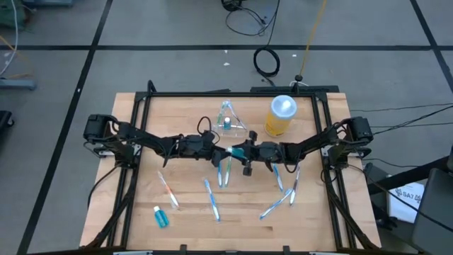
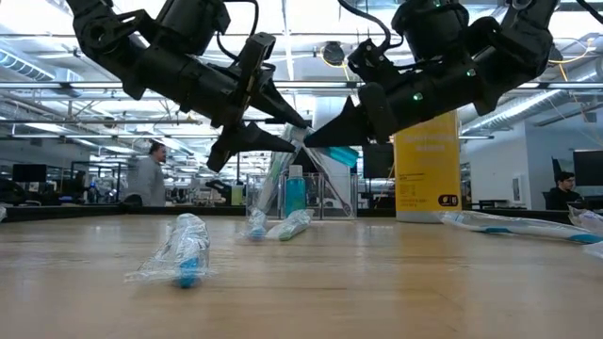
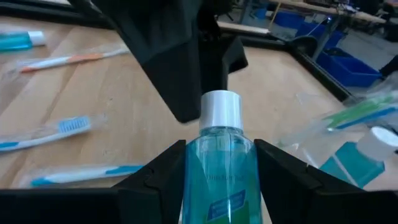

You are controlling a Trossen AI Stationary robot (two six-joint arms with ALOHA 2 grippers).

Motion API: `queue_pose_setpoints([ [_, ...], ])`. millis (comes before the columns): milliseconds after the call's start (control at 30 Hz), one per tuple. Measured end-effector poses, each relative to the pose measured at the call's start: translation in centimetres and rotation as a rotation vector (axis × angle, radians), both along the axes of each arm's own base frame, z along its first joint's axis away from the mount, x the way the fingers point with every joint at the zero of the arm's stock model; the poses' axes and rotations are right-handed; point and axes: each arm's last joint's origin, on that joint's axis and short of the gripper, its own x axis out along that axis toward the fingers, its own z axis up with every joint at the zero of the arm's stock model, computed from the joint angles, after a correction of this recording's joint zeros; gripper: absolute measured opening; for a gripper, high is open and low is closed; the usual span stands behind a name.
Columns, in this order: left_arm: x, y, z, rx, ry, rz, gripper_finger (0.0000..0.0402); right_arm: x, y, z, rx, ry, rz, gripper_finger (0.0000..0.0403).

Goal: Pick & Place toothbrushing station
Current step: Put the blue mouthwash into the middle compartment of the transparent organizer

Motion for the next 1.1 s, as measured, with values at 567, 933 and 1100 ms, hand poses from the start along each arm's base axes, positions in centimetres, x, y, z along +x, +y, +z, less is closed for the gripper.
queue_pose_setpoints([
  [567,0.52,0.23,0.55,0.048,0.020,-0.003,0.0177,0.81,0.03,0.91,-0.063,-0.003,0.014,0.0164],
  [933,0.56,0.23,0.69,0.060,0.006,-0.007,0.0113,0.79,0.03,0.83,-0.076,0.009,0.017,0.0164],
  [1100,0.57,0.32,0.73,0.069,0.003,-0.009,0.0105,0.79,0.02,0.81,-0.087,0.014,0.019,0.0164],
])
